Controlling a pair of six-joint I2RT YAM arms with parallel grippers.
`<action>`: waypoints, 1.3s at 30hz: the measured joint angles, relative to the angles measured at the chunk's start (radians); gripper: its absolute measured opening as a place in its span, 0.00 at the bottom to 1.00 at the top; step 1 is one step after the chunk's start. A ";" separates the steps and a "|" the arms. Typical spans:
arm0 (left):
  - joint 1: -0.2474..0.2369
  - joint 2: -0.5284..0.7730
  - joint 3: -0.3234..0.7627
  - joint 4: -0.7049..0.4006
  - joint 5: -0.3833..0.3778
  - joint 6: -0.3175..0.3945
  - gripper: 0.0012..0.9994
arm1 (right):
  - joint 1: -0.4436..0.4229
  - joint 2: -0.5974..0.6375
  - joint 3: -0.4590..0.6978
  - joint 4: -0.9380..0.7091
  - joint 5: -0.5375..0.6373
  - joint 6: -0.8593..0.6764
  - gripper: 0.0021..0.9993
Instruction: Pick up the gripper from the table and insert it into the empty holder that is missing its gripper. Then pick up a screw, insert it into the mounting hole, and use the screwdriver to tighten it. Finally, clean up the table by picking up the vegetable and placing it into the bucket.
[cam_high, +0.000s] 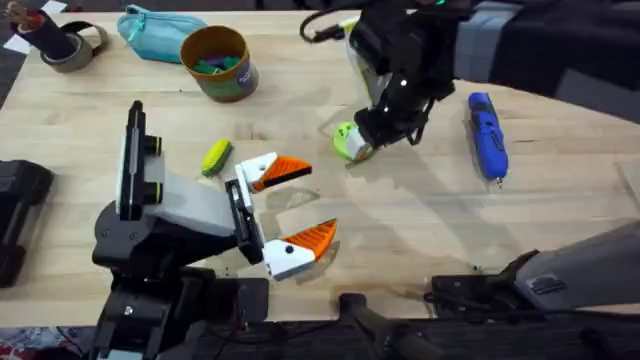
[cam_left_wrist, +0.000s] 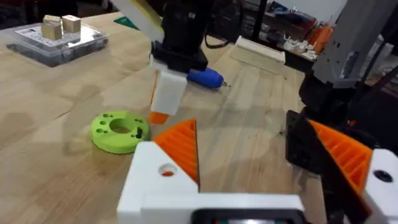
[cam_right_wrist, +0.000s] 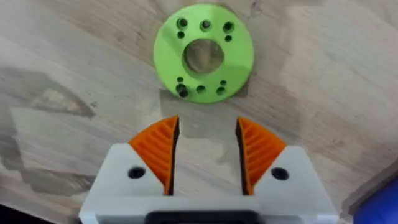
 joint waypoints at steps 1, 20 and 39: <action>0.000 0.000 0.000 0.000 0.000 0.000 0.99 | 0.000 -0.013 -0.002 0.009 0.000 0.009 0.53; 0.000 0.000 0.000 0.000 0.000 0.000 0.99 | 0.004 -0.294 -0.309 0.283 -0.061 0.015 0.53; 0.000 0.000 0.000 0.000 0.000 0.000 0.99 | 0.004 -0.294 -0.309 0.320 -0.068 -0.046 0.53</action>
